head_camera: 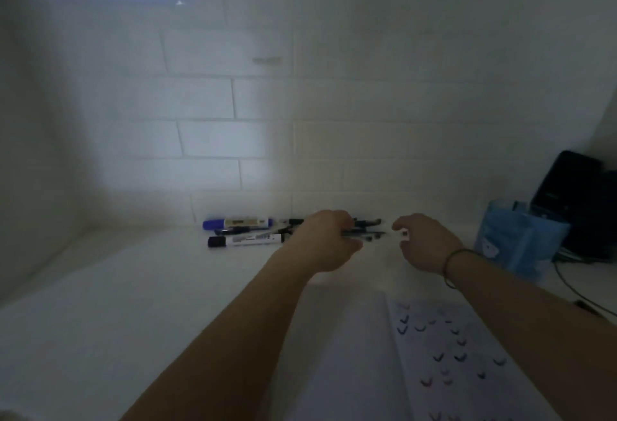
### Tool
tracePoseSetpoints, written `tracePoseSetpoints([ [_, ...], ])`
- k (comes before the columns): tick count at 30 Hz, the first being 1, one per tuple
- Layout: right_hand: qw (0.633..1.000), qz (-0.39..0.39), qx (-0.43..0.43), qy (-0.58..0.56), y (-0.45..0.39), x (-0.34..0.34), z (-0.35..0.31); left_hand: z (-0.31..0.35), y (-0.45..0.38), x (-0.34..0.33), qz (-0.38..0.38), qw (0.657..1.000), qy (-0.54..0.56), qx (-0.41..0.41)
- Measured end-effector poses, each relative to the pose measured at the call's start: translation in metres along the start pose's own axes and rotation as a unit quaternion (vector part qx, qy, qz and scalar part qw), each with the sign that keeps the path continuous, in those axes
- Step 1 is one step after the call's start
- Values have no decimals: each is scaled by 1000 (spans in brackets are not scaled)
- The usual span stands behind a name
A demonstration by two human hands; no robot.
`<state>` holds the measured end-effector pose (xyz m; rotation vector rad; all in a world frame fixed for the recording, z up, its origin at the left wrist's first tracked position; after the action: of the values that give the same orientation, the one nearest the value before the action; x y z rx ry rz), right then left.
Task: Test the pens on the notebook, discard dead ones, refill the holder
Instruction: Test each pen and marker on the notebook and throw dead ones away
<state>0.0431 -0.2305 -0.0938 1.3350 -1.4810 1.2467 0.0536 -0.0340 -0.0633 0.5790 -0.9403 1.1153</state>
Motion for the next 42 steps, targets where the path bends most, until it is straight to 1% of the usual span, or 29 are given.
tracePoseSetpoints([
  [3,996,-34,-19,76,-19,-15,10,8,8,-17,47,998,-14,-34],
  [5,995,-28,-22,94,-22,-23,17,7,10,-29,58,997,-28,-48],
  [7,995,22,-11,95,-19,-25,21,2,11,-35,65,996,-40,-53],
  [10,991,92,20,90,0,-16,21,-4,13,-36,98,993,-48,-48],
  [14,973,224,51,30,51,22,7,9,27,-32,144,985,-48,-80],
  [16,962,254,86,-57,88,43,-13,23,38,-28,172,976,-81,-110],
  [18,939,288,92,-166,134,66,-36,41,54,-23,173,967,-86,-163],
  [19,916,315,73,-238,157,76,-44,52,64,-21,139,968,-63,-199],
  [20,879,340,53,-330,180,82,-48,63,76,-19,92,967,-38,-236],
  [21,832,353,36,-427,200,87,-54,73,89,-20,31,962,-17,-271],
  [22,800,353,27,-485,214,85,-57,82,103,-20,-4,951,-1,-308],
  [23,785,333,31,-522,223,81,-64,93,119,-20,-10,936,2,-353],
  [24,788,320,27,-525,230,74,-68,101,135,-23,-18,918,1,-397],
  [26,821,313,-9,-478,243,57,-67,109,155,-37,-47,889,-6,-456],
  [27,841,320,-28,-436,249,51,-65,109,158,-44,-56,882,-9,-467],
  [28,853,319,-25,-413,253,46,-64,107,159,-50,-62,879,-11,-473],
  [31,880,286,9,-379,257,43,-65,104,156,-58,-81,876,-8,-475],
  [32,884,282,18,-373,257,41,-61,104,155,-59,-91,876,6,-474],
  [33,877,279,26,-391,257,41,-59,105,154,-59,-107,877,26,-468],
  [35,842,271,49,-464,254,42,-54,104,149,-56,-145,891,66,-426],
  [36,821,265,64,-501,254,43,-52,102,143,-55,-152,902,73,-399],
  [38,796,242,60,-552,254,43,-45,92,128,-55,-157,924,68,-343],
  [39,794,235,45,-559,255,43,-41,85,120,-57,-169,931,72,-316],
  [40,807,229,34,-543,256,43,-38,80,114,-59,-181,935,80,-293],
  [42,858,212,10,-468,256,39,-35,75,110,-65,-203,939,68,-270],
])
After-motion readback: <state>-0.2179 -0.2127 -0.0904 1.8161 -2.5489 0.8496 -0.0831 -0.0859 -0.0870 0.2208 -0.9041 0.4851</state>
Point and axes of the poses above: each hand's wrist, its own y-axis away from the middle knuckle, its own x-axis out of the back of the hand, z = x × y, the point moved 5 cm from there along -y, towards the middle knuckle, and after that the axes turned 14 degrees about x, right-handed, at the moved point
